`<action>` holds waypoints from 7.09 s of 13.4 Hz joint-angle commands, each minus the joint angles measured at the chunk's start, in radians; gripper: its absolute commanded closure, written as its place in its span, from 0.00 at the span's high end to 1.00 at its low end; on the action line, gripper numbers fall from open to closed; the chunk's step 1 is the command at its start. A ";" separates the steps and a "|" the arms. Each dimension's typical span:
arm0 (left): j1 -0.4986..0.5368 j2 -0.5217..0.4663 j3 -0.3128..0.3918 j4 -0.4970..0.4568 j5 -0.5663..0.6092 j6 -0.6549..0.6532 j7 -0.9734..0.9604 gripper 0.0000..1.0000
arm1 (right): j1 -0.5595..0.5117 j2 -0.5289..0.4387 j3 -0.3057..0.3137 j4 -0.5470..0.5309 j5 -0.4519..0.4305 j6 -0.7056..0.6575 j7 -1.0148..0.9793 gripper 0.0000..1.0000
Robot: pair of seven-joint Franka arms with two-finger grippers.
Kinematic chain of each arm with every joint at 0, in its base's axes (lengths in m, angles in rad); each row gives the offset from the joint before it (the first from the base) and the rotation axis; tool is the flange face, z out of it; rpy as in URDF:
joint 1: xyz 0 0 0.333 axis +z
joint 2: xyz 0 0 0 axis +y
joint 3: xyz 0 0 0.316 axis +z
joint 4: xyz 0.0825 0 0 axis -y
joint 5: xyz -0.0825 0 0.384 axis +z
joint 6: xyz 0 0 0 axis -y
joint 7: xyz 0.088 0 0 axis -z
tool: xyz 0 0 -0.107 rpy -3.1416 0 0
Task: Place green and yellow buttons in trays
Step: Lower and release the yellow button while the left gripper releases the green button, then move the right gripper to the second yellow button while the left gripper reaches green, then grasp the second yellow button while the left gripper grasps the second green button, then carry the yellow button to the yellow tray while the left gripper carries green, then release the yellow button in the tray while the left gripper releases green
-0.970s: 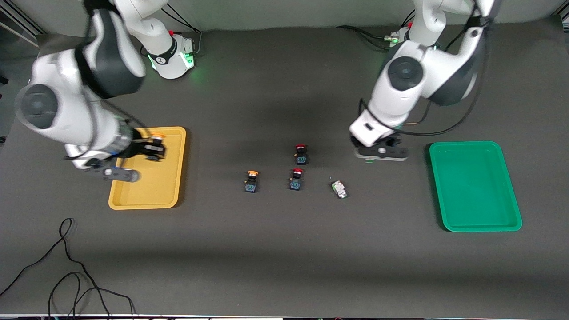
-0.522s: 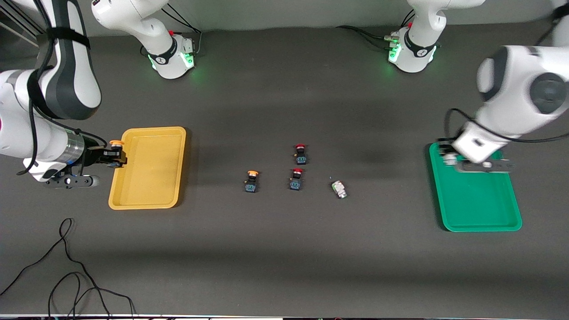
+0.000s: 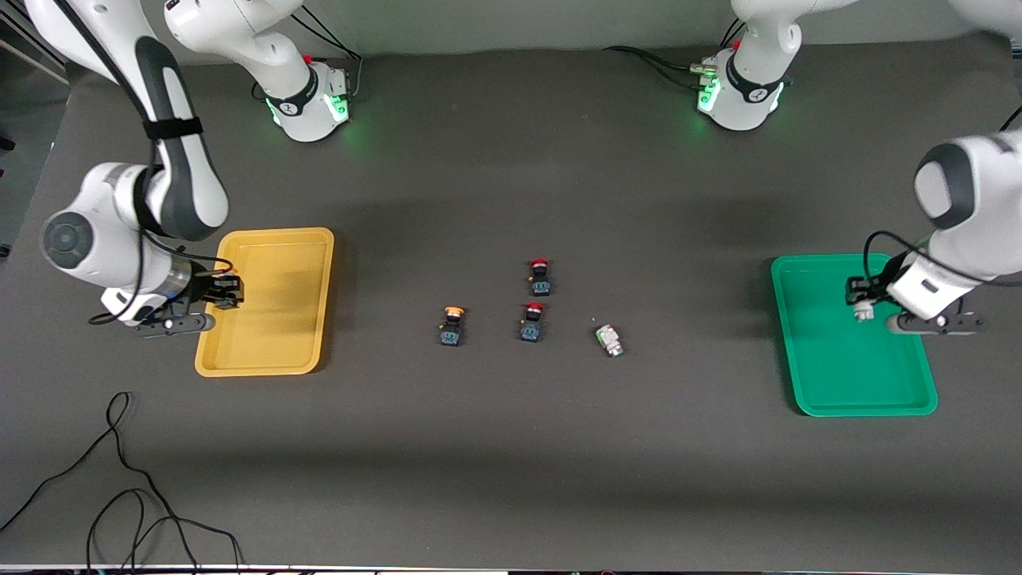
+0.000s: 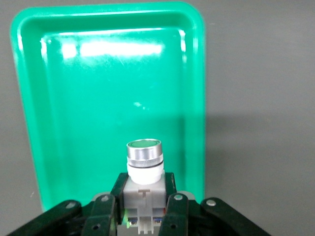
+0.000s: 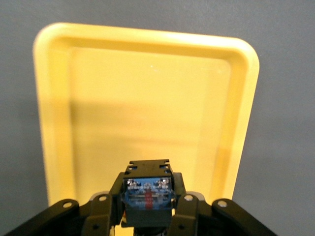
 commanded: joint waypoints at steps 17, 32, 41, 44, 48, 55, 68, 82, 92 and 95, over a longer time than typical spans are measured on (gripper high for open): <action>-0.067 0.018 -0.030 0.195 -0.002 -0.257 -0.189 1.00 | -0.009 0.205 0.010 -0.110 0.081 0.360 -0.101 0.71; -0.591 0.000 -0.037 0.344 0.034 -0.253 -0.776 0.99 | 0.115 0.093 0.010 0.247 0.205 -0.294 0.248 1.00; -0.647 0.269 -0.039 0.393 0.025 -0.057 -1.116 0.99 | 0.408 0.335 0.011 0.501 0.360 -0.284 0.745 1.00; -0.650 0.365 -0.039 0.394 0.034 0.020 -1.114 0.99 | 0.451 0.451 0.013 0.583 0.417 -0.229 0.807 1.00; -0.653 0.454 -0.039 0.396 0.034 0.120 -1.114 0.99 | 0.454 0.551 0.054 0.640 0.429 -0.164 0.801 1.00; -0.664 0.466 -0.037 0.394 0.034 0.140 -1.113 0.16 | 0.450 0.634 0.092 0.640 0.428 -0.057 0.791 0.98; -0.319 -0.011 -0.031 0.394 -0.072 -0.527 -0.362 0.06 | 0.428 0.408 -0.010 0.634 0.417 -0.300 0.775 0.00; 0.157 0.236 -0.025 0.253 0.138 -0.164 0.188 0.06 | 0.438 0.252 -0.454 0.295 0.416 -0.429 -0.081 0.00; 0.161 0.232 -0.040 0.374 0.127 -0.332 0.105 1.00 | 0.445 0.410 -0.325 0.020 0.719 0.003 -0.365 0.00; 0.155 0.144 -0.069 0.472 0.127 -0.504 0.114 1.00 | 0.439 0.424 -0.322 0.022 0.718 0.005 -0.368 0.00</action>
